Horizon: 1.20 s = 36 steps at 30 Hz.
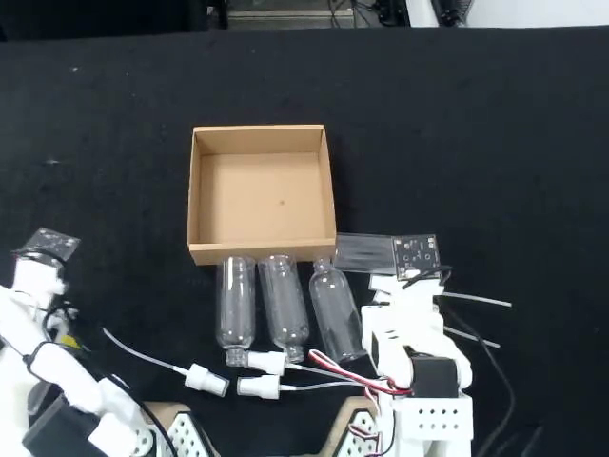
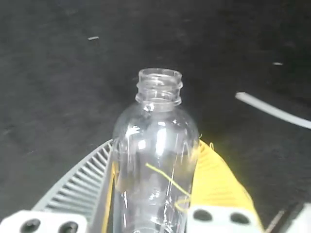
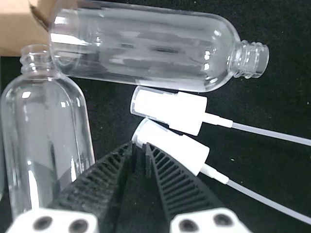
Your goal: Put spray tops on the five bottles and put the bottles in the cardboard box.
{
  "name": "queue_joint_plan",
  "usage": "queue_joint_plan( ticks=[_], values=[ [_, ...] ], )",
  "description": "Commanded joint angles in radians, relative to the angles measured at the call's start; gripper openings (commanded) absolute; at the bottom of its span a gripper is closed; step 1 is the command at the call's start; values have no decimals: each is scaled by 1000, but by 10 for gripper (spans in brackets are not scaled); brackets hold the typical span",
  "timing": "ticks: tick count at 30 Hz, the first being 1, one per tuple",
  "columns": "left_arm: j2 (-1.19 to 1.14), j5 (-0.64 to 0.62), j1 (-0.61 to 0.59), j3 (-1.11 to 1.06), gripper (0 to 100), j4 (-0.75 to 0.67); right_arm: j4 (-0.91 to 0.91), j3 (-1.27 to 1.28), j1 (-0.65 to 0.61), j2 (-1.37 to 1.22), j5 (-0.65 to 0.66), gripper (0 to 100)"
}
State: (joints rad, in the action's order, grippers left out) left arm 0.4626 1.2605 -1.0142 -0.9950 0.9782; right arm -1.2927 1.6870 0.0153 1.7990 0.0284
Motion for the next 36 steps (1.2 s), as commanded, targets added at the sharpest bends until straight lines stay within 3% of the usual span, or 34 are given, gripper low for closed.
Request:
queue_joint_plan(
  ticks=[1, 4, 10, 14, 16, 21, 25, 30, 36],
  values=[
    [15, -106, -56, 139, 34, 0, -6, -4, -14, 94, 5, 11],
    [5, -195, -73, 160, 36, -5, 43, -4, -14, 96, 5, 12],
    [3, -203, -160, 97, 40, -126, 209, -18, -6, 94, 40, 12],
    [3, -196, -162, 59, 45, -74, 212, -120, 9, 93, 408, 13],
    [3, -195, -147, 59, 98, -21, 221, -182, 18, 94, 489, 13],
    [3, -144, -136, 61, 265, 14, 149, -348, 21, 93, 496, 13],
    [3, -89, -134, 61, 270, 14, 74, -441, 20, 91, 497, 36],
    [3, -92, -71, 61, 272, 20, 23, -529, -9, 90, 497, 180],
    [3, -118, -38, 56, 272, -12, -77, -607, -135, 90, 506, 136]
  ],
)
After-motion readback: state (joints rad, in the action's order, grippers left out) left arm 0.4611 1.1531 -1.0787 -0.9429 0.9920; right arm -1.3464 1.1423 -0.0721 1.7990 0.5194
